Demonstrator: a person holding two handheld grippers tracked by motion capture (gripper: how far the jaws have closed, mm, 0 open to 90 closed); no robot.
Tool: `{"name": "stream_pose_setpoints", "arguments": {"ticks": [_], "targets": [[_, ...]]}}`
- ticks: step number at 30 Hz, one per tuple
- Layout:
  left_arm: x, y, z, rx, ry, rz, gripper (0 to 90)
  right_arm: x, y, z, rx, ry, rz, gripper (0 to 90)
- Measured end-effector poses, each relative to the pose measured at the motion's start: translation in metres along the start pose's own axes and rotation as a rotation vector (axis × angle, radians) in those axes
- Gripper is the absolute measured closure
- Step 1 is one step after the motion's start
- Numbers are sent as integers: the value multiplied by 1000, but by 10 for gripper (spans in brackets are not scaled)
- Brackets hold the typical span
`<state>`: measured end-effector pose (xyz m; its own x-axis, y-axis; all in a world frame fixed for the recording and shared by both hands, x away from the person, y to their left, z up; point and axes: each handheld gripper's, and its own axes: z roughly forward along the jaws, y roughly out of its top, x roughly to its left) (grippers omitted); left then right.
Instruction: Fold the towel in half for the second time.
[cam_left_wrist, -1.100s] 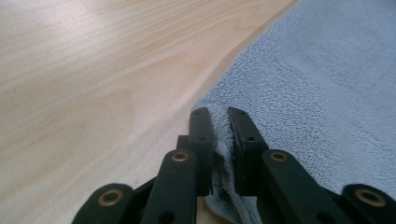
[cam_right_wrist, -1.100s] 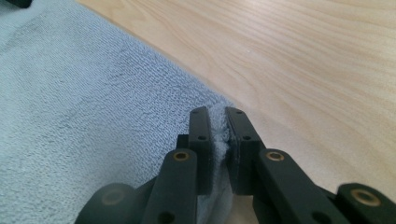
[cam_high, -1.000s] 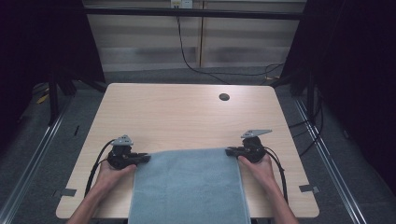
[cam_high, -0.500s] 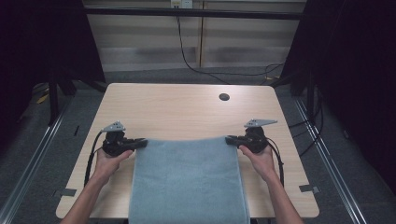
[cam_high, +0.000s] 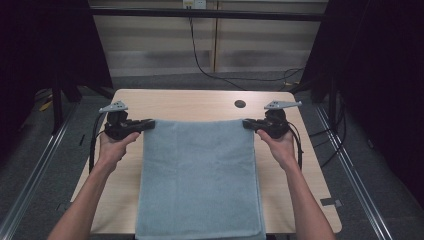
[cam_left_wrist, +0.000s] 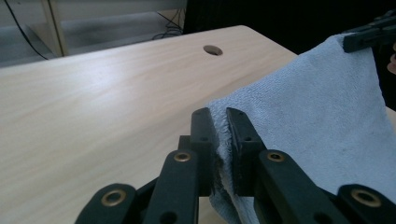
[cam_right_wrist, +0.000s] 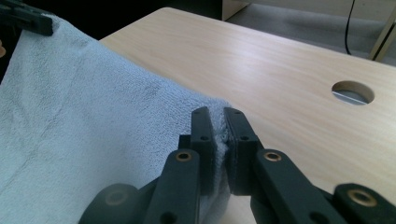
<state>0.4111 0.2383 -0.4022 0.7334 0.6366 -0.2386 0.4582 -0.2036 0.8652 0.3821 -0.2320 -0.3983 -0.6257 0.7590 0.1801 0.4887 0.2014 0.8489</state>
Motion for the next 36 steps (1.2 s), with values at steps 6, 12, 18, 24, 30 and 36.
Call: {"name": "stream_pose_setpoints", "arguments": {"ticks": [6, 12, 18, 24, 30, 36], "targets": [[6, 16, 10, -29, 29, -21, 825, -11, 16, 1, 1, -24, 2, 839], [-1, 26, 9, -56, 33, 9, 825, -14, 31, -4, -12, -44, -4, 842], [-15, 19, -4, -53, -3, 38, 823, -6, 19, -14, -34, -24, -24, 844], [-31, 0, -17, -50, -23, 69, 823, 15, 1, -34, -30, 10, -60, 844], [-44, -26, -34, -44, -35, 73, 823, 34, -20, -51, -36, 42, -95, 842], [-54, -57, -41, -13, -62, 48, 821, 50, -38, -59, -11, 62, -126, 842]]}}
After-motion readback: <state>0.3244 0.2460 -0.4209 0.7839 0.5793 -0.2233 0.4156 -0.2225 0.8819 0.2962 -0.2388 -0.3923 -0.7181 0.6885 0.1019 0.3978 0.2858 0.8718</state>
